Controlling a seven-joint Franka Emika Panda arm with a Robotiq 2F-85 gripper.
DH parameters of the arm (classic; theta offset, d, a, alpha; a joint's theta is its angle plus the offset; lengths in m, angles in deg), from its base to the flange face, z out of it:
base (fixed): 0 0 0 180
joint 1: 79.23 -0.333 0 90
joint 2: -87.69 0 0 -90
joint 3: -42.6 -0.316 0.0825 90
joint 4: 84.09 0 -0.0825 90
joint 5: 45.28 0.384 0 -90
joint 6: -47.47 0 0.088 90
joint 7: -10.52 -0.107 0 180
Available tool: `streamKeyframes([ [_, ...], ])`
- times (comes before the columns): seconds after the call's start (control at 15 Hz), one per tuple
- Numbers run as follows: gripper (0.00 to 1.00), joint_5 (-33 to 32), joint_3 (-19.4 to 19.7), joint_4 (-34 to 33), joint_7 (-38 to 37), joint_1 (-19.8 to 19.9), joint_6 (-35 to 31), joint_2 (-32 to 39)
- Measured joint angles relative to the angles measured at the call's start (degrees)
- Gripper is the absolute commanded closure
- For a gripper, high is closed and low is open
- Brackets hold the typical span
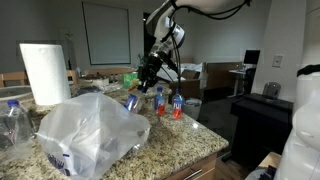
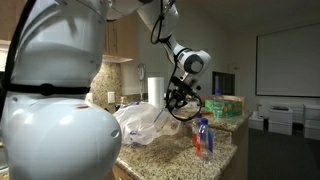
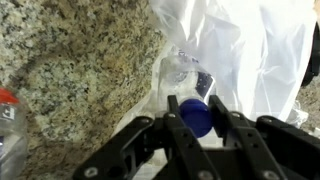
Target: Pick up the three bottles and put them in the plastic bag.
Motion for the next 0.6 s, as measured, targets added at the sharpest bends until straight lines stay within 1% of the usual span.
streamKeyframes([
  [0.33,0.9,2.8,-1.1,-3.6,5.1,0.3,6.7,2.5],
  [0.6,0.9,6.7,-2.4,-7.1,8.1,0.3,8.3,6.0],
])
